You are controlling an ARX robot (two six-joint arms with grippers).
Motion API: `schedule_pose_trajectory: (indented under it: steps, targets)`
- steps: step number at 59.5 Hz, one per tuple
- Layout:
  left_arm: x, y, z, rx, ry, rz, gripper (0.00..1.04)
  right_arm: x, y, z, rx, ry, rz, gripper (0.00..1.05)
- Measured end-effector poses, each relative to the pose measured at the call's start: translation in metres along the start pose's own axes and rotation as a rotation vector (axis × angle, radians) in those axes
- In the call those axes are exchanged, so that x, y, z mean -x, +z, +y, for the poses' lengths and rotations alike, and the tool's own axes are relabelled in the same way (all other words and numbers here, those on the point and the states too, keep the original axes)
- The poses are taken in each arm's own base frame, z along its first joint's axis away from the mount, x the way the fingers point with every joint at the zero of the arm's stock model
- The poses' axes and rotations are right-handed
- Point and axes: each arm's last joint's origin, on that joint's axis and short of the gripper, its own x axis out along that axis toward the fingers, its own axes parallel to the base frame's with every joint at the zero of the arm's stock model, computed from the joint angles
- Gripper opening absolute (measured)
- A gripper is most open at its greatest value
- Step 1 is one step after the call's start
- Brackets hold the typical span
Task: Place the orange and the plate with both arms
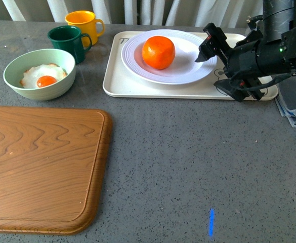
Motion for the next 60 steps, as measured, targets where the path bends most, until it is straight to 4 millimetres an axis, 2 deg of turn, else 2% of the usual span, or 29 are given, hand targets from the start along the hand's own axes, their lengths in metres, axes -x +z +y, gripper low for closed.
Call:
schedule_pose_trajectory:
  steps: [2,14,22,25,29,34,41,56,60]
  targets:
    - [0.0,0.0,0.0,0.0,0.0,0.0,0.96,0.008,-0.001,0.001,0.02,0.006,-0.008,0.97]
    - [0.0,0.0,0.0,0.0,0.0,0.0,0.96,0.069,-0.008,0.007,0.177,0.024,-0.073,0.96]
    - [0.0,0.0,0.0,0.0,0.0,0.0,0.96,0.123,-0.017,0.001,0.266,0.027,-0.107,0.96]
    - [0.0,0.0,0.0,0.0,0.0,0.0,0.96,0.131,-0.023,-0.005,0.314,-0.001,-0.15,0.93]
    - [0.0,0.0,0.0,0.0,0.0,0.0,0.96,0.155,-0.03,-0.015,0.497,-0.056,-0.489,0.79]
    - [0.0,0.0,0.0,0.0,0.0,0.0,0.96,0.179,-0.039,-0.026,0.633,-0.079,-0.64,0.65]
    - [0.0,0.0,0.0,0.0,0.0,0.0,0.96,0.202,-0.045,-0.03,0.712,-0.077,-0.703,0.46]
    - [0.0,0.0,0.0,0.0,0.0,0.0,0.96,0.229,-0.06,-0.045,0.751,-0.099,-0.691,0.03]
    - [0.0,0.0,0.0,0.0,0.0,0.0,0.96,0.235,-0.063,-0.048,0.759,-0.103,-0.693,0.02]
